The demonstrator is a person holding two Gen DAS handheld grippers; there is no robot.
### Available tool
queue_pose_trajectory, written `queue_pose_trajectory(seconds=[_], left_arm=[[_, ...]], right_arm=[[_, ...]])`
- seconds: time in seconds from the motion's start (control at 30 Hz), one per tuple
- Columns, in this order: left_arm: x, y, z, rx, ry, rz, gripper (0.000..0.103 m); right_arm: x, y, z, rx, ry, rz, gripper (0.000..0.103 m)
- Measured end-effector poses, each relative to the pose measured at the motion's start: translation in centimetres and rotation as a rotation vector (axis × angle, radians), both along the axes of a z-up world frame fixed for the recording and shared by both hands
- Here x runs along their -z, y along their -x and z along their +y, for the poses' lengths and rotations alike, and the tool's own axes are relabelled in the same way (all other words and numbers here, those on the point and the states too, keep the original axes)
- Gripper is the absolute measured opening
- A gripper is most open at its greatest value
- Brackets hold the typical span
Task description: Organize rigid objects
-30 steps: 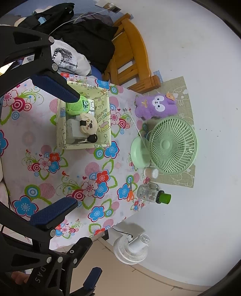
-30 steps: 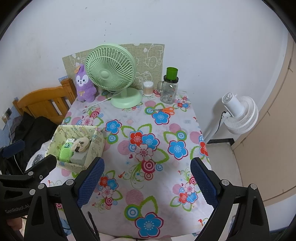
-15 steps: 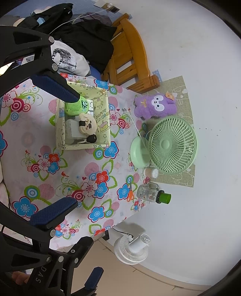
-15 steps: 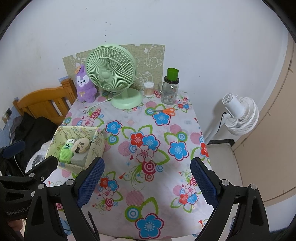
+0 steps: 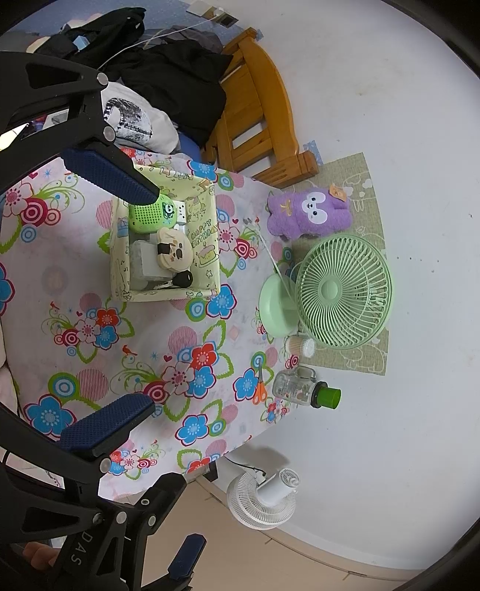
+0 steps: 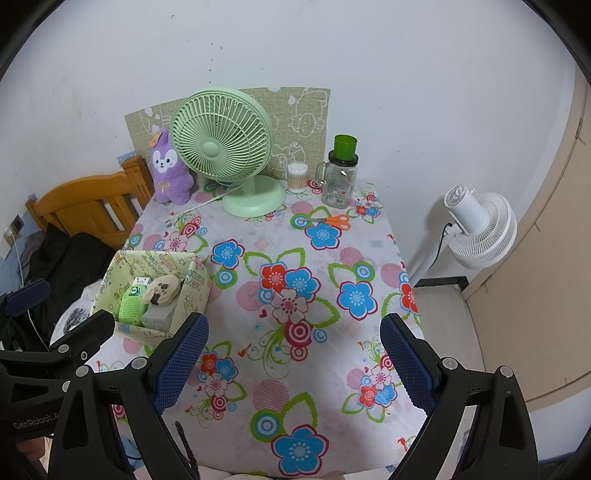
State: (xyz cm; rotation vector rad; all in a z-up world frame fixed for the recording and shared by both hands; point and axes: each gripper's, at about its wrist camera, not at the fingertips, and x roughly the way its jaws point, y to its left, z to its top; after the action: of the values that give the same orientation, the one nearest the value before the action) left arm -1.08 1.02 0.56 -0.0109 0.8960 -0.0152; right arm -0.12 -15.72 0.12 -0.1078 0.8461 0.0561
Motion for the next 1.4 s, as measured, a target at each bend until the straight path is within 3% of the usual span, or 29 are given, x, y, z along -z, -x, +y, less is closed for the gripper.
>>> queue_pose_trajectory(seconds=[1.4], left_arm=[[0.2, 0.1, 1.1, -0.009, -0.001, 0.011, 0.103]], right_arm=[[0.3, -0.1, -0.1, -0.004, 0.003, 0.011, 0.096]])
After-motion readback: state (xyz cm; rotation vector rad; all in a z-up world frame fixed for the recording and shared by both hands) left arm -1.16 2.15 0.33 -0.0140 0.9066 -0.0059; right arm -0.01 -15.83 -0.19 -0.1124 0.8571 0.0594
